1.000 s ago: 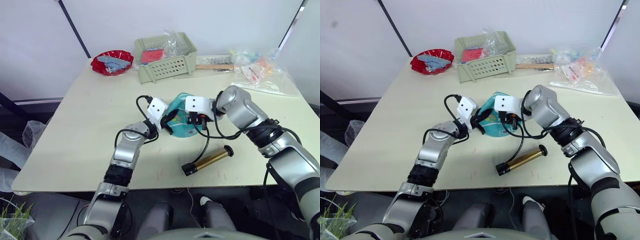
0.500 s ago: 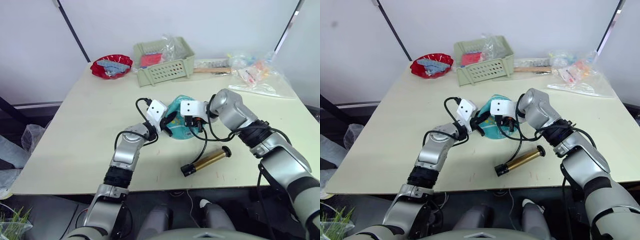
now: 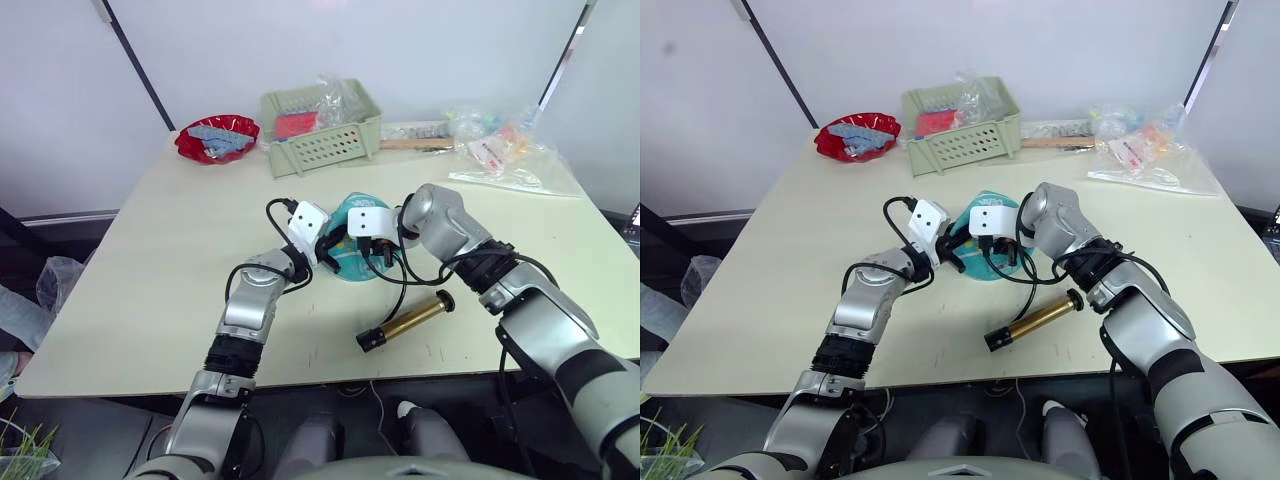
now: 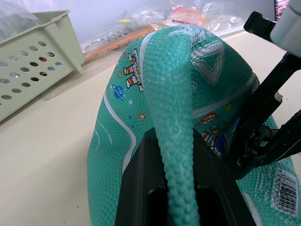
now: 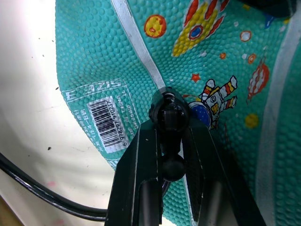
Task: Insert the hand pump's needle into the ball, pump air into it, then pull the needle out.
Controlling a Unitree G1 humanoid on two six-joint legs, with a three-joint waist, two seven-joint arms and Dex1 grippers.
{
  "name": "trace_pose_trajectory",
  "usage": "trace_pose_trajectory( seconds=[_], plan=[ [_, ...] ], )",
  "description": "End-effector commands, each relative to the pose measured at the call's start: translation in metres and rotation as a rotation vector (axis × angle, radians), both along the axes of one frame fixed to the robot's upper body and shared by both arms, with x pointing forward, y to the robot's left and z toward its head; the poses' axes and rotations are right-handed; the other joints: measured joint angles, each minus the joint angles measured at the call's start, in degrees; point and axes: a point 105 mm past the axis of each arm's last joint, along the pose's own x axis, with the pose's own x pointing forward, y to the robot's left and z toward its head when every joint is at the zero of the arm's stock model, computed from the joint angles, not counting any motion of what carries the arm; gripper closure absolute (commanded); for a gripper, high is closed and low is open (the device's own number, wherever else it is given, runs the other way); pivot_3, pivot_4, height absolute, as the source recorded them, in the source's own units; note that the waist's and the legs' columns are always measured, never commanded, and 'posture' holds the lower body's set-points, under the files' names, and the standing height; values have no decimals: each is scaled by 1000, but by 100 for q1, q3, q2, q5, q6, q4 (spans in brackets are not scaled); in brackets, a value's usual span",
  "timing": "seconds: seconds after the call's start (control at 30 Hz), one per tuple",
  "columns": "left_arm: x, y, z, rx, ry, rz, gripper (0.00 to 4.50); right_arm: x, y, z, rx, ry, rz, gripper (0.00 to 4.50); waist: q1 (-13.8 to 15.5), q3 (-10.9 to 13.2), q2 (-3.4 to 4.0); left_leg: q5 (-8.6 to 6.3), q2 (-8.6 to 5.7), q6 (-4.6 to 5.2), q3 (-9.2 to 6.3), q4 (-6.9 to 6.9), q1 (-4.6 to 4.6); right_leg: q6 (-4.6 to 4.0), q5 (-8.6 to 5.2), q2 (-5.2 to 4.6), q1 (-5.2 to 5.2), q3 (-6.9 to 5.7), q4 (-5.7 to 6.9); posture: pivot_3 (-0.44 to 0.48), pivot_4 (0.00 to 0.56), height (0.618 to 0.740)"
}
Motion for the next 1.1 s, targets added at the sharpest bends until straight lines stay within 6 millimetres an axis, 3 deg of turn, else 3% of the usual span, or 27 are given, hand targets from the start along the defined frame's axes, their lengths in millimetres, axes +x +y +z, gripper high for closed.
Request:
trace_pose_trajectory(
  seconds=[0.03, 0.4, 0.5, 0.67, 0.9, 0.97, 1.1],
  plan=[
    [-13, -21, -22, 21, 77, -90, 4500, -4, -35, -52, -131, 65, -114, 4419, -4, 0, 0, 0, 0, 0, 0, -1, 4, 0, -1, 0, 4, 0, 0, 0, 150, 740],
    [-10, -18, -20, 20, 69, -83, 4500, 7, -29, -6, 190, -25, -162, 4419, 16, 61, 21, -1, -2, -2, -6, -4, 10, 0, -8, -5, 14, -3, -1, 0, 150, 740],
    [-9, -17, -16, 22, 60, -85, 4500, 4, -44, 9, 236, -49, -152, 4419, 51, 109, 24, 0, -2, -4, -11, -4, 5, 1, -8, -6, 12, -7, -1, 0, 150, 740],
    [-9, -14, -20, 29, 67, -83, 4500, -7, -56, 37, 309, -59, -148, 4419, 213, 169, 38, 29, -16, -4, -28, 2, -82, 3, -6, -25, -53, -36, -5, 0, 150, 740],
    [-9, -16, -21, 34, 71, -108, 4500, -17, -52, 42, 366, -40, -164, 4419, 317, 179, 35, 48, -36, -24, -44, 5, -177, -23, 9, -40, -133, -46, -5, 0, 150, 740],
    [-8, -17, -20, 34, 70, -108, 4500, -18, -52, 42, 389, -32, -173, 3409, 319, 186, 27, 34, -42, -2, -52, 5, -180, -21, 8, -44, -133, -51, -5, 0, 150, 740],
    [-7, -18, -20, 34, 70, -112, 4500, -19, -57, 46, 420, -31, -203, 1978, 309, 199, 19, 34, -46, 0, -56, 5, -179, -4, -2, -44, -132, -53, -5, 0, 150, 740]
  ],
)
